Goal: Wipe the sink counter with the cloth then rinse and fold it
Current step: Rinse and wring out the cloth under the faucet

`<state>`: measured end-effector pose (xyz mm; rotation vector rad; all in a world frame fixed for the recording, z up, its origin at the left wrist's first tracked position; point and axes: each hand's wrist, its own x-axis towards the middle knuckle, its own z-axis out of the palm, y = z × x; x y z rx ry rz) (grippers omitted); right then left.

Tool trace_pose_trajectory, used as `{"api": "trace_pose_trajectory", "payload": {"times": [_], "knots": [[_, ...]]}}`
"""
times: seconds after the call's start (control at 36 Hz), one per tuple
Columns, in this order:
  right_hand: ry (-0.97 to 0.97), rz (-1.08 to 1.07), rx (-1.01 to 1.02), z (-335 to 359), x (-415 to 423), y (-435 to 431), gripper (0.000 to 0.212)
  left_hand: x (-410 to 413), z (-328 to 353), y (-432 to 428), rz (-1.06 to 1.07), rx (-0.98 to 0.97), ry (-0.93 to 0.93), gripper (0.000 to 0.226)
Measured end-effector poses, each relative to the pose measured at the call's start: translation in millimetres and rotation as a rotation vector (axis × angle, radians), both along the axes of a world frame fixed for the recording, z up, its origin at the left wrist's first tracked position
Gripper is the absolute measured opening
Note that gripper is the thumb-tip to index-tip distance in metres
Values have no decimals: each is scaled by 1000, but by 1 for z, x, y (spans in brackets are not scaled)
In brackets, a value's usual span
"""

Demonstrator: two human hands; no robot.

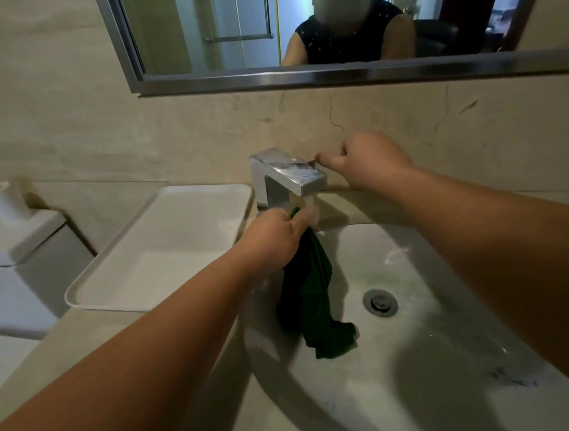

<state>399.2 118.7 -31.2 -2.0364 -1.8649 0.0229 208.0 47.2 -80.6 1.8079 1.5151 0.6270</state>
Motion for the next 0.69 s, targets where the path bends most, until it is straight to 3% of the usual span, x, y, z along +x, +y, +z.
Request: {"api": "trace_pose_trajectory", "payload": {"times": [0.08, 0.19, 0.28, 0.42, 0.53, 0.67, 0.69], "knots": [[112, 53, -57, -4, 9, -13, 59, 7, 2, 7, 29, -70, -50, 46], [313, 230, -261, -21, 15, -42, 32, 21, 9, 18, 71, -132, -97, 39], [565, 319, -379, -32, 15, -63, 18, 23, 9, 21, -34, -155, -271, 15], [774, 290, -354, -47, 11, -73, 22, 15, 4, 23, -102, -304, -538, 30], [831, 245, -290, -56, 6, -74, 1, 7, 3, 17, -41, -347, -649, 29], [769, 213, -200, -55, 2, -72, 10, -8, 5, 9, -58, -391, -639, 31], [773, 221, -219, -54, 1, -72, 22, -10, 7, 8, -81, -400, -633, 35]]}}
